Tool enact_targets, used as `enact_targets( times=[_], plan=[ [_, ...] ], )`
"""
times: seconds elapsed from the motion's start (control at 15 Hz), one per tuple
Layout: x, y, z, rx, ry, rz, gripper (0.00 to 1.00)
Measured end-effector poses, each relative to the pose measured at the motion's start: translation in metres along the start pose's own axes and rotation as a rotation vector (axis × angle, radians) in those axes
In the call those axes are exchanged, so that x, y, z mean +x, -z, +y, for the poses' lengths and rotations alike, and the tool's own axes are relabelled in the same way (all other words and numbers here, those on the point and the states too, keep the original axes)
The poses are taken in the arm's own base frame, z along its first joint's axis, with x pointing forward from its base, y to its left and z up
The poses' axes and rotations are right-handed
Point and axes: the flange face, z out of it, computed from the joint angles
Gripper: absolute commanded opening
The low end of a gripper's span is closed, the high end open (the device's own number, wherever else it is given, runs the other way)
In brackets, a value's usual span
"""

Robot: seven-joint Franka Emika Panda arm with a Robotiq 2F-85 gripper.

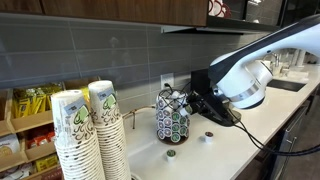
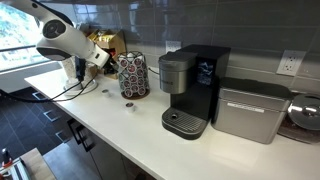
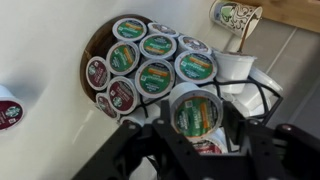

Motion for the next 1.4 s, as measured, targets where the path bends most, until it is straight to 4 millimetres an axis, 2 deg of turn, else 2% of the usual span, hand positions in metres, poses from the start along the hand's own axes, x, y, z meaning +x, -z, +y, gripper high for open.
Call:
enact_targets(
  times=[0.87,1.4],
  plan=[
    [0.013,-0.003,0.007,0.038,-0.145,0.071,0.29],
    [0.034,-0.003,0.021,0.054,-0.240,0.134,0.29]
  ],
)
